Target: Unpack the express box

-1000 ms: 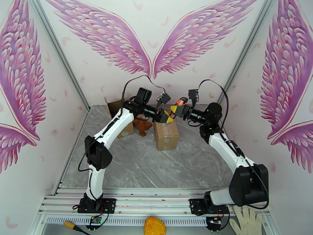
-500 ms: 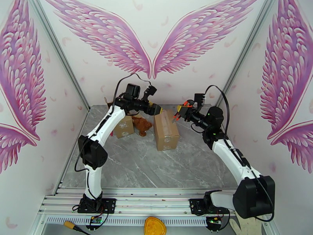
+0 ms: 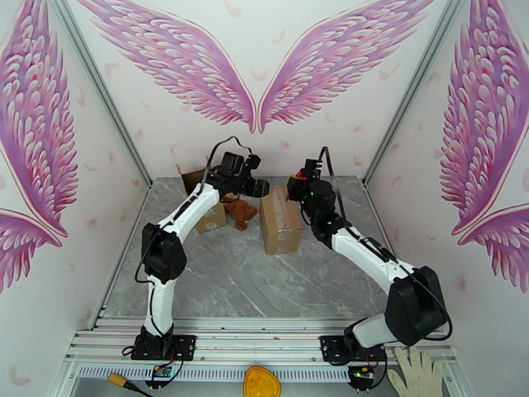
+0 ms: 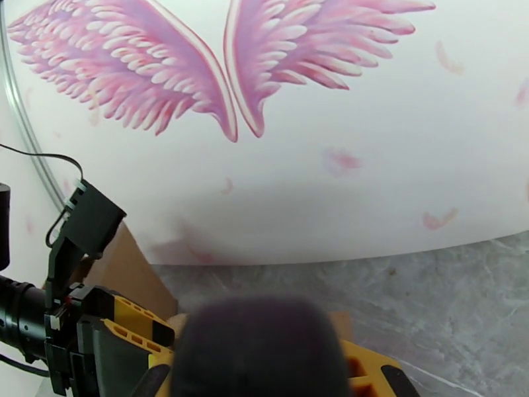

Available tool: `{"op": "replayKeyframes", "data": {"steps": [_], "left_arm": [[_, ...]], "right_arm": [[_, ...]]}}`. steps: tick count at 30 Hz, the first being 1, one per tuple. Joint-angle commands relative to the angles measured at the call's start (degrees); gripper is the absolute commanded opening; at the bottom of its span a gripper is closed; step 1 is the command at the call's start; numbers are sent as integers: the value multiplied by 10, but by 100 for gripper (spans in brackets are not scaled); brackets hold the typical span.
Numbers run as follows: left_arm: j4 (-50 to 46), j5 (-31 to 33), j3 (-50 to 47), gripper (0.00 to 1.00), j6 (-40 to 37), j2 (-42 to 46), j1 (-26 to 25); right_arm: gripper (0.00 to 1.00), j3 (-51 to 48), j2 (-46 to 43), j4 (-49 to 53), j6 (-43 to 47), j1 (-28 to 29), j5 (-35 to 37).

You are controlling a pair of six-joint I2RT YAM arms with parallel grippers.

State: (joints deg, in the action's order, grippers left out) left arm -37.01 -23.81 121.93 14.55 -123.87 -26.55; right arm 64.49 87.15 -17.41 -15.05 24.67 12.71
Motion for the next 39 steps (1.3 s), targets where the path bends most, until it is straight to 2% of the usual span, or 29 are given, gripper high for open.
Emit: {"op": "replayKeyframes", "data": {"steps": [1,15,28,39], "left_arm": [[-28,22,50,65,0,-47,6],[-3,16,12,66,-1,-82,9],[16,14,-51,66,4,-79,11],[17,8,-70,63,4,-79,12]], "right_arm": [[0,39,34,-55,38,20,76],[0,122,153,-153,127,37,101],[0,203,223,-118,148,34,95],[0,208,245,-110,148,22,109]]}}
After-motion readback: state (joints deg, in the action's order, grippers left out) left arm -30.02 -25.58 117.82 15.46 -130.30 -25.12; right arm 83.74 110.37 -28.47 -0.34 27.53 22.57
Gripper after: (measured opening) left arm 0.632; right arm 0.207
